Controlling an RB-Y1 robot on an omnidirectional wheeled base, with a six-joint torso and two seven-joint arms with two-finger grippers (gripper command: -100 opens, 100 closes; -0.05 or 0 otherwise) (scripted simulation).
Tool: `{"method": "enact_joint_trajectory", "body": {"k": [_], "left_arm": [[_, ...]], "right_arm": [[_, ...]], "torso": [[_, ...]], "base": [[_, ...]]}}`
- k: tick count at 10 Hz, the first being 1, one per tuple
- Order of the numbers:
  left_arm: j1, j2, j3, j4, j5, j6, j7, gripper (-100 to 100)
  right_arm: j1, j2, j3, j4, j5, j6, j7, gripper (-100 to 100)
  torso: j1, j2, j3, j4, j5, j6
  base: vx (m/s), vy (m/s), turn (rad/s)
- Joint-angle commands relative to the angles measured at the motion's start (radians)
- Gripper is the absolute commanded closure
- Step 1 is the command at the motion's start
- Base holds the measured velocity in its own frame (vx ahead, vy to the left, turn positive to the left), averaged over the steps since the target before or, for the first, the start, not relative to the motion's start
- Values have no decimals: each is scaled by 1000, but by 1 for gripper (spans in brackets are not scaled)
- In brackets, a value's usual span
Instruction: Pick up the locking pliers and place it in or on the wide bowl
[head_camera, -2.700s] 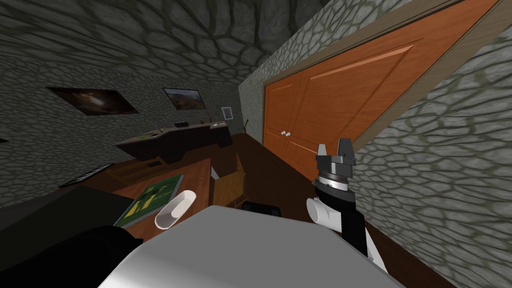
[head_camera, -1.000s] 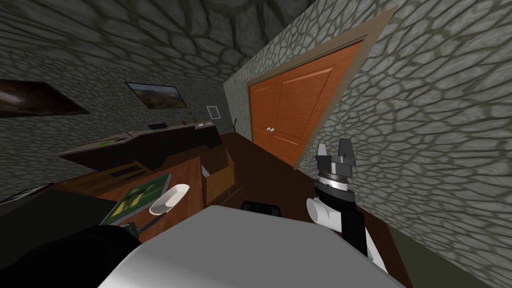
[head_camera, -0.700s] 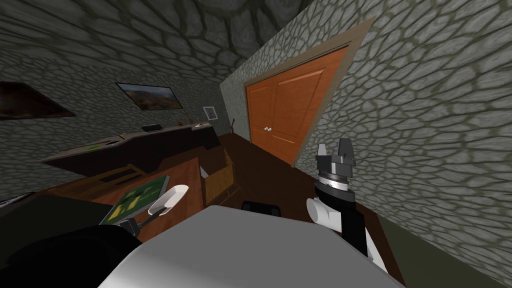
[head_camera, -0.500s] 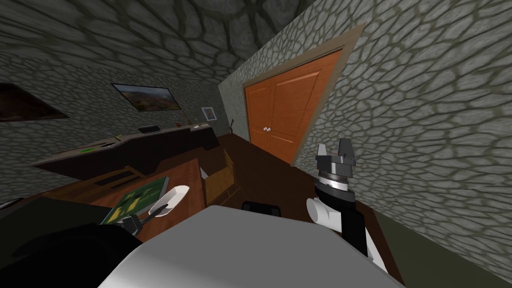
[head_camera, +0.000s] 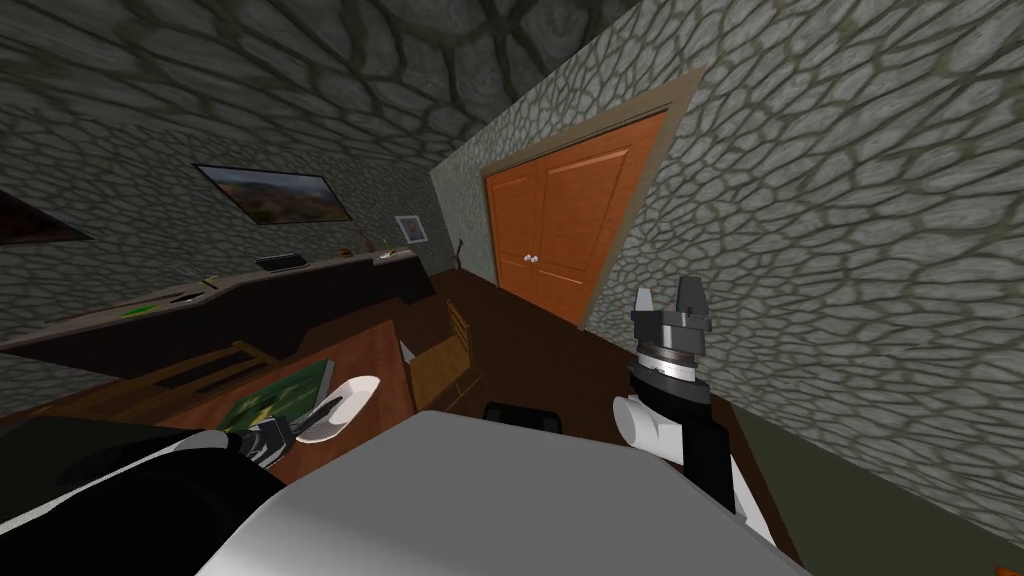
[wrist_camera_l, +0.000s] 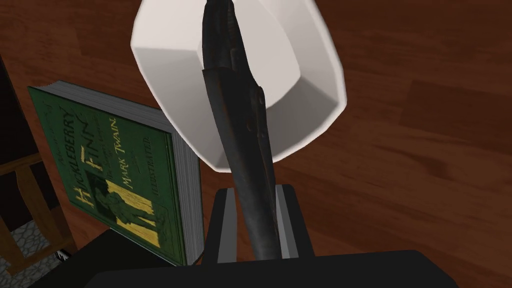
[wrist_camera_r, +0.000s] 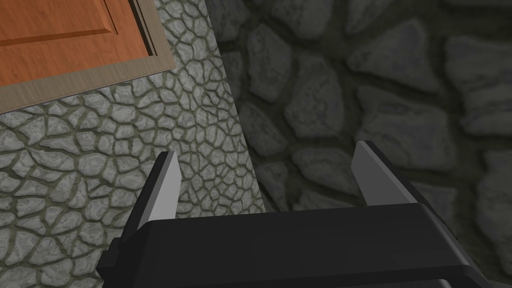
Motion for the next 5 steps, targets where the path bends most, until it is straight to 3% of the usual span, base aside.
{"method": "enact_joint_trajectory", "body": {"k": [1, 5], "left_arm": [[-24, 27, -10, 36, 27, 6, -27, 100], [-83, 99, -45, 115, 92, 30, -90, 100]], "right_arm": [[0, 0, 0, 0, 0, 0, 0, 0], [0, 0, 0, 0, 0, 0, 0, 0]], "torso": [[0, 0, 0, 0, 0, 0], [2, 0, -1, -1, 0, 1]], "base": [[-29, 82, -97], [-37, 108, -103]]}}
